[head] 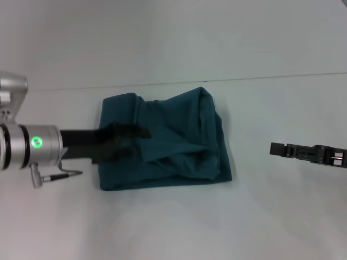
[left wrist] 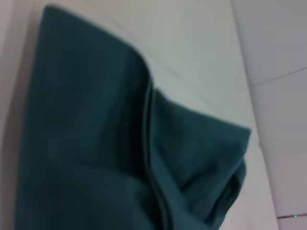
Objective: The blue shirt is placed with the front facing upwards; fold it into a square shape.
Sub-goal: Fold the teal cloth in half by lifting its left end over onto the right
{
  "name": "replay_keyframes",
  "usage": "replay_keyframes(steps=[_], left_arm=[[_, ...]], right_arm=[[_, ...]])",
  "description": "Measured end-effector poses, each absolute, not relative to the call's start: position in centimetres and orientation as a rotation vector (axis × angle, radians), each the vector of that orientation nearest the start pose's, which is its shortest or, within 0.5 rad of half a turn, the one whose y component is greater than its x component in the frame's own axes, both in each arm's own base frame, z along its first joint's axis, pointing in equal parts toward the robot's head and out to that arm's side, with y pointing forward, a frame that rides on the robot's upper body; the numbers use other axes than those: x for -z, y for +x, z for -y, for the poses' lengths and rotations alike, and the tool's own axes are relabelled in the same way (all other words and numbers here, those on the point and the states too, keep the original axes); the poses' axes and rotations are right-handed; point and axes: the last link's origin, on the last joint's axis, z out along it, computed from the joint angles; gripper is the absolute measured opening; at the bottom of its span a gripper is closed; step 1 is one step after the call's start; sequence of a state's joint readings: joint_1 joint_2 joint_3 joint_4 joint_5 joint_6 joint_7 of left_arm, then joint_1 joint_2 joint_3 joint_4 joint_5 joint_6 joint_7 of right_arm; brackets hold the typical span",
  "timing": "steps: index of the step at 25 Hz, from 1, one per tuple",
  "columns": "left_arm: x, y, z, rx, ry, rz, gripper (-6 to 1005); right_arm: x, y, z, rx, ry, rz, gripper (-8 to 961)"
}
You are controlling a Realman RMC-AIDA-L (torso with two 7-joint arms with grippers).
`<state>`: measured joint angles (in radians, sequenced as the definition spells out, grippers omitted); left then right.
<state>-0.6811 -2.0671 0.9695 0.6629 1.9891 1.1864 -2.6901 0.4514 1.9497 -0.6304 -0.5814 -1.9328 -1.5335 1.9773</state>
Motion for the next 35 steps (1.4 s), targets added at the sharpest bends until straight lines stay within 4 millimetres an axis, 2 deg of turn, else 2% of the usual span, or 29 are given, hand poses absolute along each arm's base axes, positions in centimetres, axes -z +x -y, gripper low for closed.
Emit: replay_keyframes(steps=[8, 13, 21, 27, 30, 35], left_arm=[[4.2, -23.0, -38.7, 0.599, -2.038, 2.114, 746], [5.3, -22.1, -38.9, 0.6, -2.06, 2.103, 746], [6.6, -21.7, -39.4, 0.574, -2.044, 2.102, 747], [6.9, -20.8, -40.0, 0.642, -2.042, 2.056, 744], [6.8, -21.1, -40.1, 0.639, -2.035, 2.062, 741], [6.0, -20.9, -40.2, 0.8, -2.029, 2.009, 740]], right_arm=[[-5.2, 31.6, -32.2, -0.843, -2.302, -1.535, 884], [-5.1, 31.6, -32.2, -0.844, -2.306, -1.53, 885], [-5.0, 31.7, -32.0, -0.844, -2.302, -1.536, 885], [-4.9, 31.8, -31.9, -0.845, -2.299, -1.539, 885], [-5.0, 31.8, -31.9, -0.846, -2.297, -1.539, 885], [-5.0, 31.8, -31.9, -0.848, -2.295, -1.539, 885]])
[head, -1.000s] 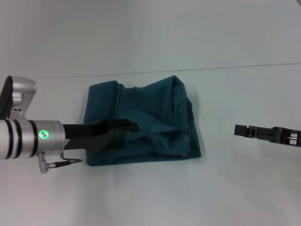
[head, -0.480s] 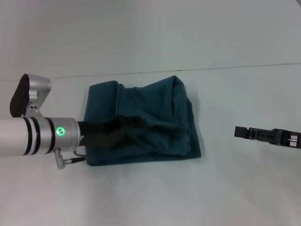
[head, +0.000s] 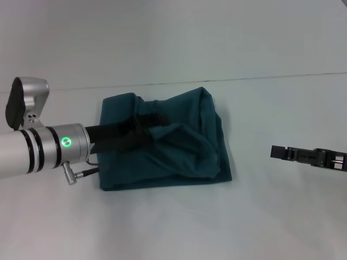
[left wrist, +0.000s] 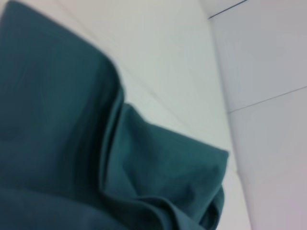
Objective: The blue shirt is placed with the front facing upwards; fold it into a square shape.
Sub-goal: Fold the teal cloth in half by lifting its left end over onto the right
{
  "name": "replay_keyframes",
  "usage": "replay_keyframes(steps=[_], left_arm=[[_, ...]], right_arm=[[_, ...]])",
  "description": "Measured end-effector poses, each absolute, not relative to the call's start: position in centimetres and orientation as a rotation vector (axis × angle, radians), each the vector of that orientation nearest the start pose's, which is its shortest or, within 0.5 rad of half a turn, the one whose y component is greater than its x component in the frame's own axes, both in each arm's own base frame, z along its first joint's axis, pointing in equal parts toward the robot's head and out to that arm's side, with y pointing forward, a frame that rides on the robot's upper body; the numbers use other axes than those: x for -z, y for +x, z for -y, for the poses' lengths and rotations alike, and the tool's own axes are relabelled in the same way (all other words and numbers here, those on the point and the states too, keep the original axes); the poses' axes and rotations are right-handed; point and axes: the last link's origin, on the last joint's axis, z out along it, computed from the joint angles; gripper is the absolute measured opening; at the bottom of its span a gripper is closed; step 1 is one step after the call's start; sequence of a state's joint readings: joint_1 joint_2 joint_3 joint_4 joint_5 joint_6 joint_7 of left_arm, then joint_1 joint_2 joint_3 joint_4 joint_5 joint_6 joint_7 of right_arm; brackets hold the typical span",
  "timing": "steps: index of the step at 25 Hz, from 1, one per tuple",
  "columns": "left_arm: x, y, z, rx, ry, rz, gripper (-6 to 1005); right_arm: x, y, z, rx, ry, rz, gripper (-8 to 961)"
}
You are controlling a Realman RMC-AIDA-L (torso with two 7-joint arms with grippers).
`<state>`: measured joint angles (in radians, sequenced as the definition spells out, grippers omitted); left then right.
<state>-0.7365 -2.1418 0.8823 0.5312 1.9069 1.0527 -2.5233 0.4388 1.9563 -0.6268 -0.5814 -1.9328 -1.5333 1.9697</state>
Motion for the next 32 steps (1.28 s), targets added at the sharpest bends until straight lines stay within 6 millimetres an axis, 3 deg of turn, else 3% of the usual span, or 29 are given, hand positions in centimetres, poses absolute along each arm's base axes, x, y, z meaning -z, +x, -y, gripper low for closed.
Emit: replay_keyframes(steps=[19, 32], left_arm=[[6.3, -23.2, -39.3, 0.708, -1.943, 2.128, 738], [6.9, -22.0, -39.9, 0.716, -1.96, 2.09, 640]], right_arm=[[-5.1, 31.9, -31.9, -0.849, -2.29, -1.541, 884], [-5.0, 31.9, -31.8, -0.851, -2.29, -1.543, 883]])
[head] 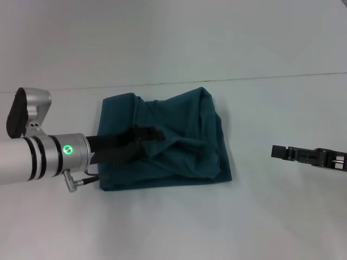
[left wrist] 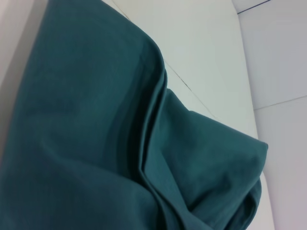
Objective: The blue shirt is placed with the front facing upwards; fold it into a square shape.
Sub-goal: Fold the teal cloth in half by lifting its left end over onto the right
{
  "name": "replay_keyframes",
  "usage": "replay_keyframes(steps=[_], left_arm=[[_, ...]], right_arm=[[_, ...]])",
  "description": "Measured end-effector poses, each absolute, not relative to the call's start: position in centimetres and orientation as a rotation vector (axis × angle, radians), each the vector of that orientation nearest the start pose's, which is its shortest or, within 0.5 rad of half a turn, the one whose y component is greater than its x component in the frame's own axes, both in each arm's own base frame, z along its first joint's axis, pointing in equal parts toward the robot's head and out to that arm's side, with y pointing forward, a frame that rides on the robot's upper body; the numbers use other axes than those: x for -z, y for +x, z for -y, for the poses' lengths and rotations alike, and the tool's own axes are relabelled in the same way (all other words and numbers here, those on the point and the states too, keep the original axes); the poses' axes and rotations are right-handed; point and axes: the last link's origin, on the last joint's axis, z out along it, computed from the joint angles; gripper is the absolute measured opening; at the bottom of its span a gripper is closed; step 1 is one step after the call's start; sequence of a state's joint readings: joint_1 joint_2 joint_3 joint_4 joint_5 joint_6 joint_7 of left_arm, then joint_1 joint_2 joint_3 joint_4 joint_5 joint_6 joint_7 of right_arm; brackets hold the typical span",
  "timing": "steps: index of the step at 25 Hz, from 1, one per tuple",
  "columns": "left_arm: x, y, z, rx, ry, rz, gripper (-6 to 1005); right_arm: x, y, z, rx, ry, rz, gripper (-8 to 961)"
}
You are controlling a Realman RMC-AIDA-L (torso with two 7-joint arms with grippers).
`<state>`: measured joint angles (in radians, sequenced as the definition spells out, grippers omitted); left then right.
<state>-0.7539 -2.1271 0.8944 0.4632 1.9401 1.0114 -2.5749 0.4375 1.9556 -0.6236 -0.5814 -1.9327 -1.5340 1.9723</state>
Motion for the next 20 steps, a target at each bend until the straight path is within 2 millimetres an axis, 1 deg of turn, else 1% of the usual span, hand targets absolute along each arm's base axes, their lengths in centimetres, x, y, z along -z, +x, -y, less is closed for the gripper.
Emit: replay_keyframes(steps=[8, 13, 16, 18, 20], left_arm=[[7.3, -21.7, -39.7, -0.764, 2.265, -2.317, 535], [7.4, -21.6, -39.7, -0.757, 2.274, -2.301, 349], [7.4, -21.5, -39.6, -0.755, 2.276, -2.295, 215], [7.3, -21.2, -39.6, -0.767, 2.291, -2.26, 125], [7.1, -20.7, -39.7, -0.785, 2.304, -2.227, 84]], right_arm=[[-5.0, 31.9, -31.8, -0.851, -2.288, -1.547, 883], [-4.9, 31.9, -31.8, -0.85, -2.289, -1.549, 883], [-4.9, 31.9, -31.8, -0.85, -2.29, -1.55, 883], [-4.9, 31.9, -31.8, -0.85, -2.289, -1.551, 883], [-4.9, 31.9, -31.8, -0.85, -2.289, -1.552, 882]])
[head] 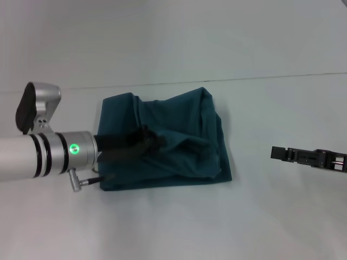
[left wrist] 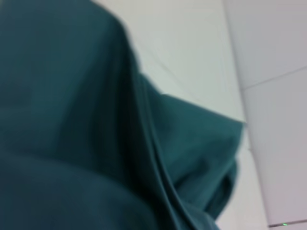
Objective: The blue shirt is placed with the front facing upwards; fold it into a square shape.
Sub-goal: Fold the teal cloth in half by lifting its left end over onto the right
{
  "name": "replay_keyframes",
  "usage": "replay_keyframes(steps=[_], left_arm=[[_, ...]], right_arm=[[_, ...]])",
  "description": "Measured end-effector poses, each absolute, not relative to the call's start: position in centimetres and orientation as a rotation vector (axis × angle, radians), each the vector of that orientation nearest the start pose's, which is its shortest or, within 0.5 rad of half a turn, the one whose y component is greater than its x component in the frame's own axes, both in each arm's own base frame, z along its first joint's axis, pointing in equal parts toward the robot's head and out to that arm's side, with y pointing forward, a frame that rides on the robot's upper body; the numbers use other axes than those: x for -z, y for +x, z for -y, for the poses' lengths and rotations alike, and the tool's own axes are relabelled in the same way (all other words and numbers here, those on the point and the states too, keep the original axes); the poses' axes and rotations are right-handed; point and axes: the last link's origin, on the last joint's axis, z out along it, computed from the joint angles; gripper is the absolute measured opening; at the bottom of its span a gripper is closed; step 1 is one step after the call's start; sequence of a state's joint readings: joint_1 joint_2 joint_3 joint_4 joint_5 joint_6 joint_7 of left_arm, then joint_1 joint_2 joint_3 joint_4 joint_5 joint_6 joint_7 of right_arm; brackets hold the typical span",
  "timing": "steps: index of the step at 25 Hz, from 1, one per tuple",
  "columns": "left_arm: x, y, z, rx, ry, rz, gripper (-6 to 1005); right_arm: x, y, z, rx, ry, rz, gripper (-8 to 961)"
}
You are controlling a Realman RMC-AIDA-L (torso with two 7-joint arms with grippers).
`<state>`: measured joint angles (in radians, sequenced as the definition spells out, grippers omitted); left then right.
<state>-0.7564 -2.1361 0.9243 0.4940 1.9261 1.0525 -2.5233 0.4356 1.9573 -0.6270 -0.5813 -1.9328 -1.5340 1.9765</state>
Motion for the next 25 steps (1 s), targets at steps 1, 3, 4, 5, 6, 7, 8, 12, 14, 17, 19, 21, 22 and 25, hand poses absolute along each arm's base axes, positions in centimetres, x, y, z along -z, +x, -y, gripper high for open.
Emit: replay_keyframes(steps=[1, 3, 4, 5, 6, 7, 8, 12, 14, 17, 19, 21, 22, 25], left_arm=[[7.0, -20.4, -39.7, 0.72, -2.099, 2.004, 64], [6.9, -19.5, -39.9, 0.744, -2.138, 1.976, 22], [6.9, -18.9, -40.0, 0.753, -2.156, 1.963, 2], [6.9, -18.3, -40.2, 0.76, -2.173, 1.95, 3], [6.9, -17.8, -40.4, 0.765, -2.186, 1.938, 4], [7.0, -17.2, -40.8, 0.77, -2.197, 1.922, 4], [7.1, -16.6, -41.1, 0.772, -2.201, 1.905, 5], [7.6, -15.2, -42.6, 0.768, -2.182, 1.836, 9], [7.9, -14.5, -43.3, 0.763, -2.173, 1.802, 10], [8.2, -14.0, -43.7, 0.758, -2.172, 1.775, 13], [8.5, -13.1, -44.2, 0.751, -2.18, 1.736, 15], [8.6, -12.6, -44.5, 0.75, -2.185, 1.714, 16], [8.7, -12.4, -44.5, 0.75, -2.189, 1.706, 17], [8.8, -12.0, -44.7, 0.749, -2.2, 1.685, 19]], right_arm=[[-4.9, 31.9, -31.8, -0.85, -2.289, -1.552, 882], [-4.9, 31.9, -31.7, -0.85, -2.289, -1.553, 882], [-4.9, 31.9, -31.8, -0.85, -2.289, -1.553, 882], [-4.9, 31.9, -31.7, -0.849, -2.29, -1.553, 882], [-4.9, 31.9, -31.7, -0.849, -2.29, -1.553, 882], [-4.9, 31.9, -31.7, -0.849, -2.29, -1.553, 882], [-4.9, 31.9, -31.7, -0.848, -2.291, -1.553, 882], [-4.8, 31.8, -31.8, -0.849, -2.293, -1.554, 882], [-4.7, 31.7, -31.8, -0.85, -2.295, -1.553, 883], [-4.7, 31.7, -31.8, -0.85, -2.296, -1.552, 884], [-4.7, 31.7, -31.8, -0.851, -2.296, -1.552, 883], [-4.7, 31.6, -31.9, -0.852, -2.297, -1.551, 882], [-4.6, 31.6, -31.9, -0.853, -2.298, -1.55, 882], [-4.5, 31.5, -32.0, -0.853, -2.298, -1.551, 883]])
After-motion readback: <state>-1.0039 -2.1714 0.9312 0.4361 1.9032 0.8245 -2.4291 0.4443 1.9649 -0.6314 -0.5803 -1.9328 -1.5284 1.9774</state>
